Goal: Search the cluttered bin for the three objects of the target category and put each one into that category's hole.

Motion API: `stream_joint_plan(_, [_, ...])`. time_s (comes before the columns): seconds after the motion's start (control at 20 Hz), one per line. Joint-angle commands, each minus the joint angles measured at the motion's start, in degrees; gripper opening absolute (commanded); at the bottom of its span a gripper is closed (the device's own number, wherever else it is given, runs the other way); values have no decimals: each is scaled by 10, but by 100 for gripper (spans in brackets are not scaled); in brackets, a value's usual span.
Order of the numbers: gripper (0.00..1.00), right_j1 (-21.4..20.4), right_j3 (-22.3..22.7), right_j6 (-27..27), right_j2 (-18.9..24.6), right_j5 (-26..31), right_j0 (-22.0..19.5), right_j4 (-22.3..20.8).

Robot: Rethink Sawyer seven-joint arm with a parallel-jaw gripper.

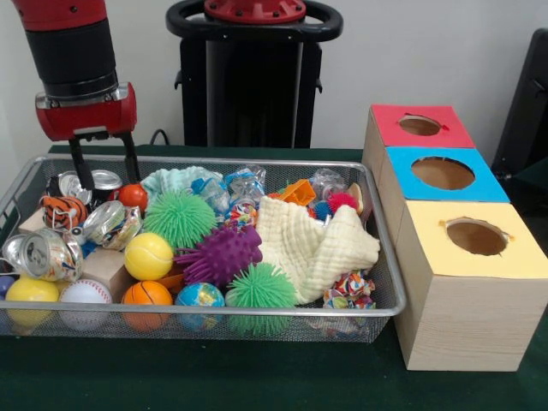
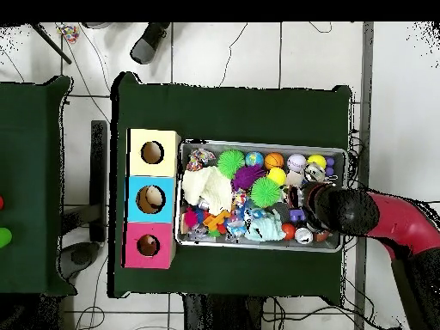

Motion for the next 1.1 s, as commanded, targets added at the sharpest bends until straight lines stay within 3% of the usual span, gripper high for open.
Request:
stream_joint_plan(0.05, [100,3,24,22,1,9,-3,28])
stream_joint_plan(0.3, [100,22,-1,5,-3,13,-1,24])
stream_joint_plan(1.1, [100,56,-14,-18,7,17,-22,30])
